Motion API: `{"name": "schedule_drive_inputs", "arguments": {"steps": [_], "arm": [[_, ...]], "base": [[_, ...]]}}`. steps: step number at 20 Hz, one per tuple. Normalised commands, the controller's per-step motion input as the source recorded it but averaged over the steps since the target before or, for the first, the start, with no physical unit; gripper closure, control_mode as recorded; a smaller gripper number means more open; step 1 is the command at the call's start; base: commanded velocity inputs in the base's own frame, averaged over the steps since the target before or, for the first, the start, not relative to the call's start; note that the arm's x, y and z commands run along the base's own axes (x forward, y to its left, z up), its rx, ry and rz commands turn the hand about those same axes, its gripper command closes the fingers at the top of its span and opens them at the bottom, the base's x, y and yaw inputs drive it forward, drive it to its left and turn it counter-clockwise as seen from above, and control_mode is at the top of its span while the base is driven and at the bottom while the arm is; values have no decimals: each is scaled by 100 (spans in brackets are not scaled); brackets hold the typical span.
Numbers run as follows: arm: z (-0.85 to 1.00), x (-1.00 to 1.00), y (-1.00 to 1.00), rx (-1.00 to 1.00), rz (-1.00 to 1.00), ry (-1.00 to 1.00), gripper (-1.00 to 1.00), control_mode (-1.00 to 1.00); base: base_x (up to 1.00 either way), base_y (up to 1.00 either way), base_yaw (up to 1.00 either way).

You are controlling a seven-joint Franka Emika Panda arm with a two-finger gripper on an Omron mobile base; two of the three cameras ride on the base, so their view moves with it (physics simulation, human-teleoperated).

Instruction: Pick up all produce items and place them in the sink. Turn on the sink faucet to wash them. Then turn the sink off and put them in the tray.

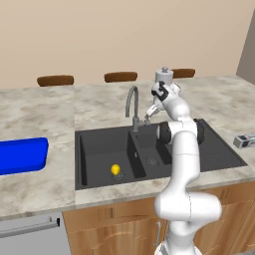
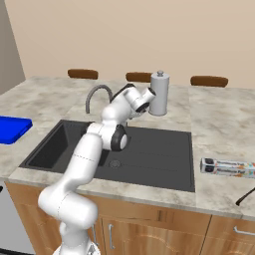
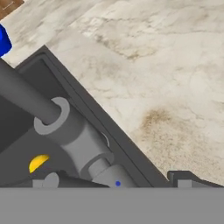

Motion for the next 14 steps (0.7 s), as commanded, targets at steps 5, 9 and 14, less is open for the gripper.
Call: {"name": "schedule_drive_inputs", "arguments": {"steps": [5, 9, 14], "arm": [[-23, -24, 16, -2, -7, -14, -100, -100], [-9, -3, 18, 0, -12, -8, -100, -100], [-10, 0, 17, 0, -17, 0, -100, -100]], "base": [[0, 0, 0], [0, 0, 0], [0, 0, 0]]}}
